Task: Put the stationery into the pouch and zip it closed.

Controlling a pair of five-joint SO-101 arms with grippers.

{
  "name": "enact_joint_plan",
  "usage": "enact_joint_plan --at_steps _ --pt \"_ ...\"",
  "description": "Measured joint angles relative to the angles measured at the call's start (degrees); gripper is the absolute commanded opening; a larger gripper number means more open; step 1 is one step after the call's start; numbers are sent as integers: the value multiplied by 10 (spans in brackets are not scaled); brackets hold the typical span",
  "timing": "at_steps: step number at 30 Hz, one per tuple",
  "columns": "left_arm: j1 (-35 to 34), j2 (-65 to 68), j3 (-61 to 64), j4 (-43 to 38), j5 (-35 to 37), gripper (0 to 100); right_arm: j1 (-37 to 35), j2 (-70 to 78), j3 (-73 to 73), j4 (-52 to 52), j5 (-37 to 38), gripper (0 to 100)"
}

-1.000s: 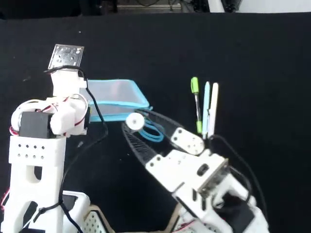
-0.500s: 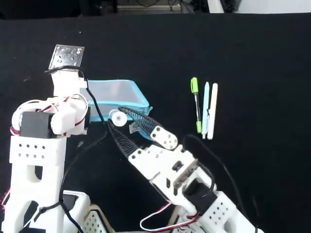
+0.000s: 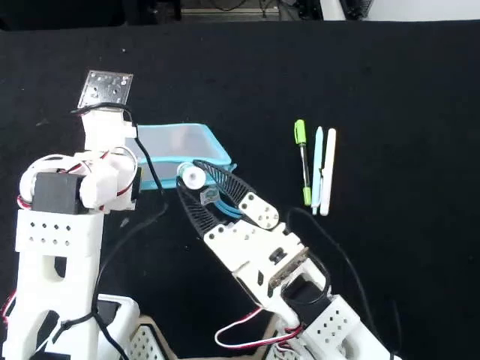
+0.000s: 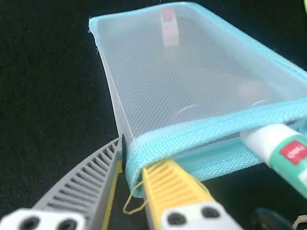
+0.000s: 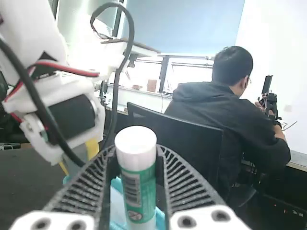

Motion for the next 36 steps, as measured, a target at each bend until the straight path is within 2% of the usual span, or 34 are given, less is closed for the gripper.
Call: enact_joint_plan --at_steps 8,14,22,28,36 --pt "15 0 0 8 0 30 0 10 0 0 0 11" --pt "31 0 0 9 0 30 1 98 -16 0 -1 12" --pt "31 0 0 9 0 30 -33 235 -103 0 -1 15" --pt "31 0 0 9 0 30 -34 252 -113 8 -1 150" --pt "31 0 0 9 0 30 -38 253 -153 115 -2 152"
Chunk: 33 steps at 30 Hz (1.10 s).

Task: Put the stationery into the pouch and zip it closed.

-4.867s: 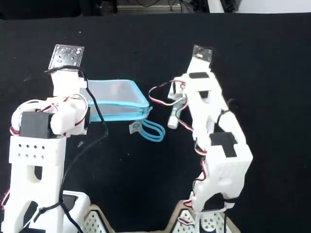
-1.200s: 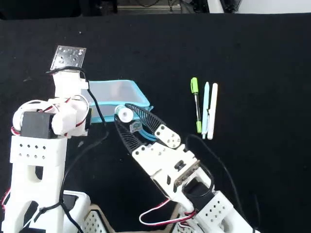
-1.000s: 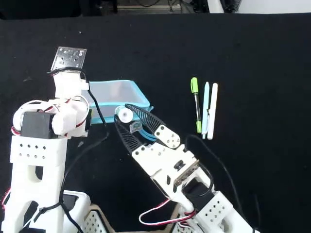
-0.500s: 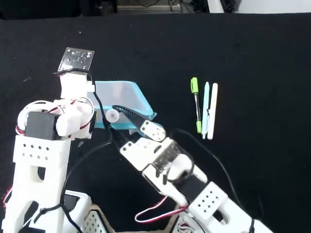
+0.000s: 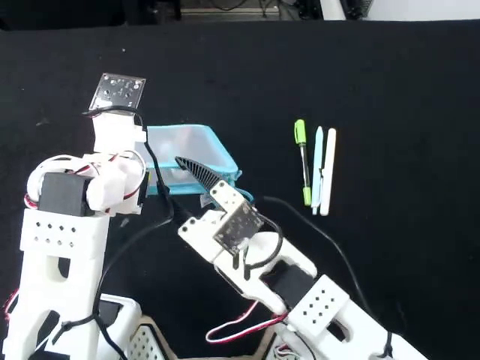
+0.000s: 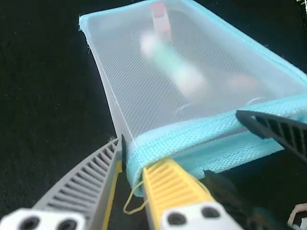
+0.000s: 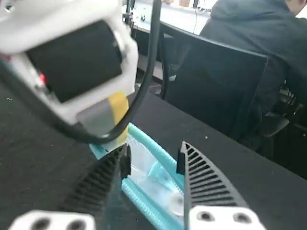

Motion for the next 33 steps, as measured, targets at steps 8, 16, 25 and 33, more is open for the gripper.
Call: enact_joint_plan --at_steps 8,16,25,33 --pt "0 0 0 0 0 30 25 -13 -103 161 1 152" --pt "0 0 0 0 0 30 231 -165 -269 467 -2 154" --pt "0 0 0 0 0 30 379 -44 -316 592 -2 155" --pt "0 0 0 0 0 30 401 207 -410 599 -2 152"
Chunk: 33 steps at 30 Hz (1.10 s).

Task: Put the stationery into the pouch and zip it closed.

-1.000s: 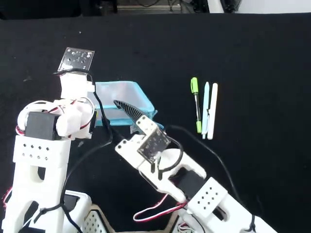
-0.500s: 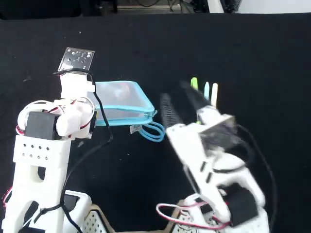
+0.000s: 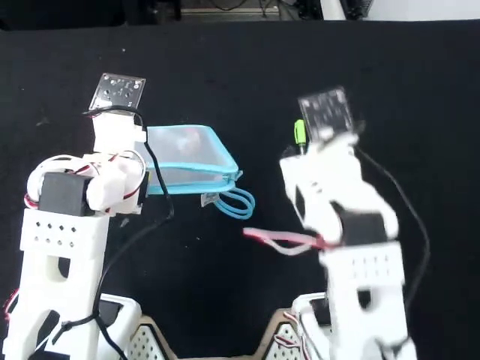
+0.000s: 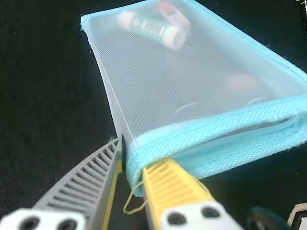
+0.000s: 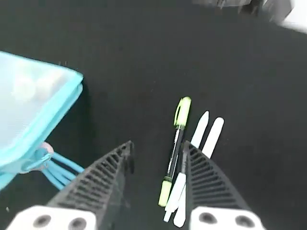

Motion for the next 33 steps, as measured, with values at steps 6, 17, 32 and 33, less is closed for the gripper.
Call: enact_joint_plan --at_steps 6,17,32,33 --pt "0 0 0 0 0 30 0 221 -116 19 -21 155" --pt "0 0 0 0 0 30 48 560 -352 20 -33 154" --pt "0 0 0 0 0 30 56 893 -681 96 -33 152" --pt "0 0 0 0 0 30 60 913 -709 106 -33 152"
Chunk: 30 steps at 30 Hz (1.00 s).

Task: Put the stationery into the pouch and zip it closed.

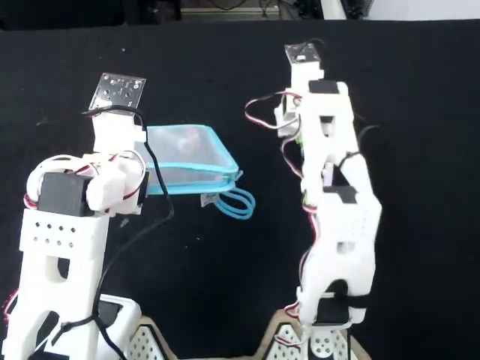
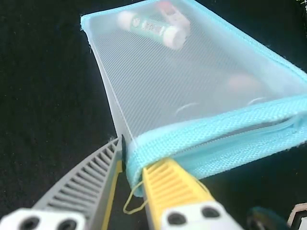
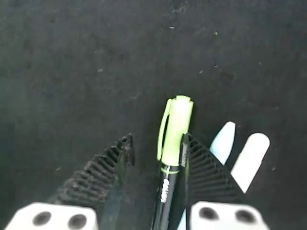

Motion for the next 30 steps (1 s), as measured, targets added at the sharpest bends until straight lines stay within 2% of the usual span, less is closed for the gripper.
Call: enact_joint_plan --at_steps 11,13,15,21,30 --pt "0 0 0 0 0 30 29 207 -324 122 0 151" --pt "0 0 0 0 0 30 29 238 -378 144 -2 119" --pt "0 0 0 0 0 30 30 265 -431 169 -1 20" --pt "0 0 0 0 0 30 33 316 -592 256 0 11" --pt "0 0 0 0 0 30 25 317 -618 291 0 10"
